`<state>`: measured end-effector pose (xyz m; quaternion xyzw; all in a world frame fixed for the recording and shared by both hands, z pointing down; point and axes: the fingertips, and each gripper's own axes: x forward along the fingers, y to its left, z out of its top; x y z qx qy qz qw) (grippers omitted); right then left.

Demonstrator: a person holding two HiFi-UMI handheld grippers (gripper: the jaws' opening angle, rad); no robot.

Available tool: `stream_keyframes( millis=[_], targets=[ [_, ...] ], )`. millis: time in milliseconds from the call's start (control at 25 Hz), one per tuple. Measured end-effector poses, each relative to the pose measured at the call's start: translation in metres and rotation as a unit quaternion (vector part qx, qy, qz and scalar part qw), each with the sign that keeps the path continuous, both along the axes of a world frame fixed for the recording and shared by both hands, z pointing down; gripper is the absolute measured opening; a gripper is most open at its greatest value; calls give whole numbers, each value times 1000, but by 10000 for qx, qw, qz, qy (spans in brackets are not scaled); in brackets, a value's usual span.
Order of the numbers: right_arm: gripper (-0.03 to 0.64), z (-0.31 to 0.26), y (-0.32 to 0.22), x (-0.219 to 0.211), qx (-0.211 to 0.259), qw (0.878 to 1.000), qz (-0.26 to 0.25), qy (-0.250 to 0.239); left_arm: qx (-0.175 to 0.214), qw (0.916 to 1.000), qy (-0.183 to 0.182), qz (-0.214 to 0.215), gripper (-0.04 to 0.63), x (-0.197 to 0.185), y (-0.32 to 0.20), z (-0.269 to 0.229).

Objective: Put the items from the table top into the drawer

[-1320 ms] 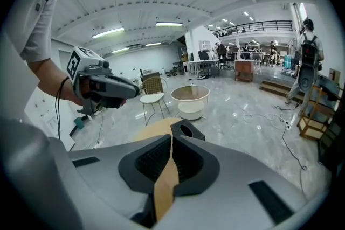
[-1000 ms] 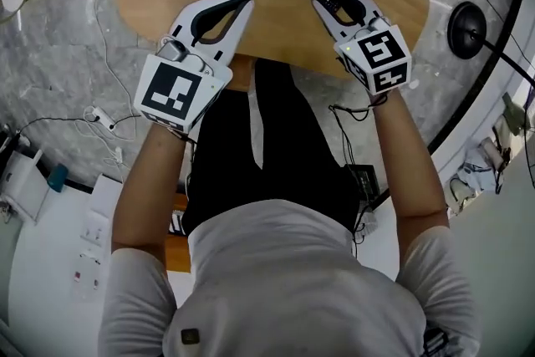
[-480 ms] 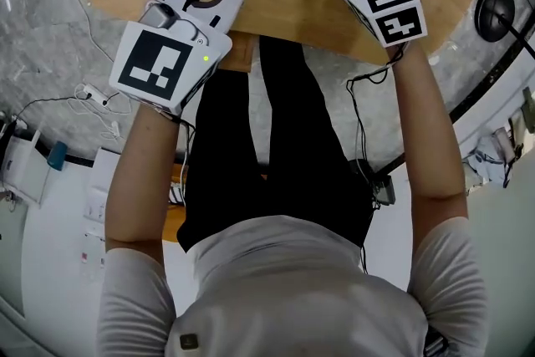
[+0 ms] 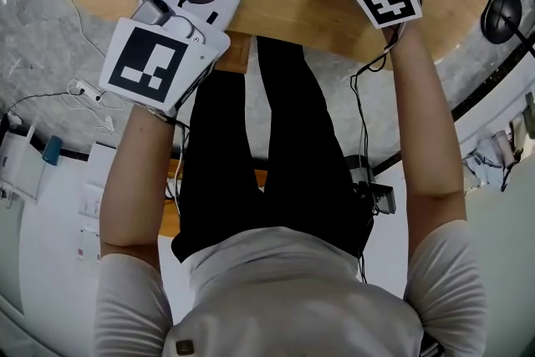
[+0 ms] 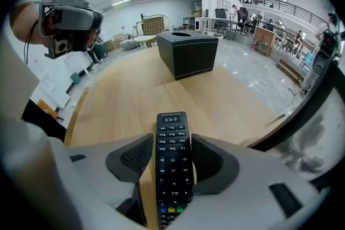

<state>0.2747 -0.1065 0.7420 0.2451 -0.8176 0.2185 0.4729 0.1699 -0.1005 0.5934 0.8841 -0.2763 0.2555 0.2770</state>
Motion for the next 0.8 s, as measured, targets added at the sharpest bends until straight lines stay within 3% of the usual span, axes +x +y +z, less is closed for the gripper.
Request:
stream_keyframes(
  millis=[560,800],
  targets=[
    [209,3,5,-1,-30,9997,-203,128,-84,9997,117,-185,9,-8,7,5],
    [207,-10,20,-24,-14,9991,-415,113,-56,9993,166,-331,9,-29,16,-3]
  ],
)
